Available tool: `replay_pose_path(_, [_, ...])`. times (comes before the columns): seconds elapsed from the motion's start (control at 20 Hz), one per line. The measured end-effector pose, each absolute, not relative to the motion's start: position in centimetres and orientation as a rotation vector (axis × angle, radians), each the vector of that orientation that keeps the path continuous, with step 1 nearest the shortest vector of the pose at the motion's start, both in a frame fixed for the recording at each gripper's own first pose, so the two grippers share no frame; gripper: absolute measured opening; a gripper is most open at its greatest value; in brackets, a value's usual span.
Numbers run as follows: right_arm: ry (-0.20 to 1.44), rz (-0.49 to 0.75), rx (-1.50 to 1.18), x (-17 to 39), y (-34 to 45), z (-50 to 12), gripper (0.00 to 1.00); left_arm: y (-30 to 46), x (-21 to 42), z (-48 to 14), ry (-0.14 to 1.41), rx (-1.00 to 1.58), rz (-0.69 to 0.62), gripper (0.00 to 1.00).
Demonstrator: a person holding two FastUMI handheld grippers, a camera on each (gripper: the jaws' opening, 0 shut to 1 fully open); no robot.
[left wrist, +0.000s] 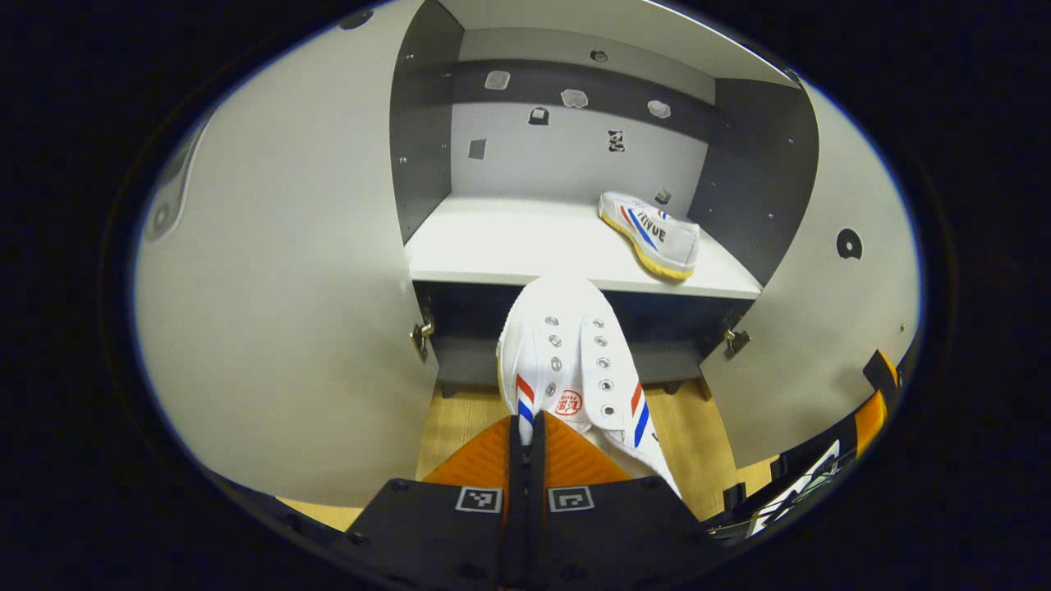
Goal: Grab one shoe with the right hand and put it into the shoe cabinet, grab the other shoe with the left hand and put it into the shoe cabinet; then close the right door with the right hand and the left door with the left hand.
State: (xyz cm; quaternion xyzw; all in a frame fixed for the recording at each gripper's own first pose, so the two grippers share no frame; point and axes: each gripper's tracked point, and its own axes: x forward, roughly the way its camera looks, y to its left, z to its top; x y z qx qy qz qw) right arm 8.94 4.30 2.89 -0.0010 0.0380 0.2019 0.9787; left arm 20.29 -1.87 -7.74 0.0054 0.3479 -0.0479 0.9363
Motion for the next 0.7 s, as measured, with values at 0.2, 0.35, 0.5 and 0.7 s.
replay_pose_path(0.2, [0.068,0.377,0.018,9.8,4.4,3.3,0.93,0.0,23.3,-0.5,0.683,-0.010,-0.103,0.06])
replay_pose_path(0.35, [0.048,0.350,0.014,10.4,4.4,3.8,0.93,-0.5,28.1,-0.2,0.673,-0.011,-0.092,0.06])
replay_pose_path(0.5, [0.057,0.344,0.019,11.1,4.7,3.7,0.93,-0.8,33.5,0.5,0.667,-0.009,-0.088,0.06])
replay_pose_path(0.7, [0.052,0.321,0.014,12.2,4.9,4.1,0.93,-1.8,38.8,0.3,0.675,-0.023,-0.094,0.06])
